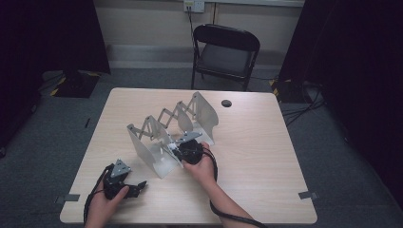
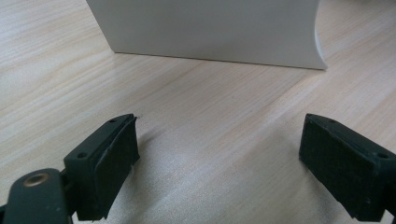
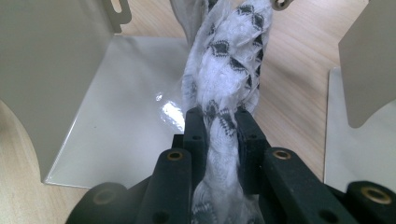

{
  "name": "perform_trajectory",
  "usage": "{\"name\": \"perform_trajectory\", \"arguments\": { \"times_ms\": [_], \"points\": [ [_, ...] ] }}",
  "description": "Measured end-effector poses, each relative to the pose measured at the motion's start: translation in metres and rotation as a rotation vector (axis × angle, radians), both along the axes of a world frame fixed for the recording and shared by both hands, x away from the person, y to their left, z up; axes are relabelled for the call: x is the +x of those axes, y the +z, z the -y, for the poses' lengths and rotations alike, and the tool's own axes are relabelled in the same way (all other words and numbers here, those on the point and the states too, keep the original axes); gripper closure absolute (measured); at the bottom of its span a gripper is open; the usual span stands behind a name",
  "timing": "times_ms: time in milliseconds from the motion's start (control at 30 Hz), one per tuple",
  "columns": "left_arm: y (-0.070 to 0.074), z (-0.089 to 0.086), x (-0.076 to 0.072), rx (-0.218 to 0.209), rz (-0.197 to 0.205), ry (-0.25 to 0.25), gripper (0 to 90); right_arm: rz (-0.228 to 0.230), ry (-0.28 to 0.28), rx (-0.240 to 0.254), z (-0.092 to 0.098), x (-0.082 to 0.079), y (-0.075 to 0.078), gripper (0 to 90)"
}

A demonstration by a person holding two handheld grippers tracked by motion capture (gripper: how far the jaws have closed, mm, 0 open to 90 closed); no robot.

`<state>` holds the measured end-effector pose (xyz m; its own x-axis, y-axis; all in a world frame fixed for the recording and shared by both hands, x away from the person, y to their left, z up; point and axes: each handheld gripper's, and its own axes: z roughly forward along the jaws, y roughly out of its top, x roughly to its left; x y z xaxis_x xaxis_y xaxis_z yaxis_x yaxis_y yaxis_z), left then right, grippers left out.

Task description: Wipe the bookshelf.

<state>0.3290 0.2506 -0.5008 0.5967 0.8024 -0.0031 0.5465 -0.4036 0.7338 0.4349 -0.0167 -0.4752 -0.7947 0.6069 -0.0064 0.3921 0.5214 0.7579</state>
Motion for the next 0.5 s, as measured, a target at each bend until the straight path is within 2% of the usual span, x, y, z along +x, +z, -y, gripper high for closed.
{"name": "perform_trajectory", "arguments": {
  "times_ms": [167, 500],
  "points": [
    [0.000, 0.000, 0.000, 0.000, 0.000, 0.000, 11.5, 0.003, -0.012, 0.003, 0.004, 0.000, 0.001, 78.3],
    [0.000, 0.000, 0.000, -0.001, 0.000, 0.000, 11.5, 0.058, -0.040, 0.050, 0.016, 0.005, 0.041, 78.4]
  ]
}}
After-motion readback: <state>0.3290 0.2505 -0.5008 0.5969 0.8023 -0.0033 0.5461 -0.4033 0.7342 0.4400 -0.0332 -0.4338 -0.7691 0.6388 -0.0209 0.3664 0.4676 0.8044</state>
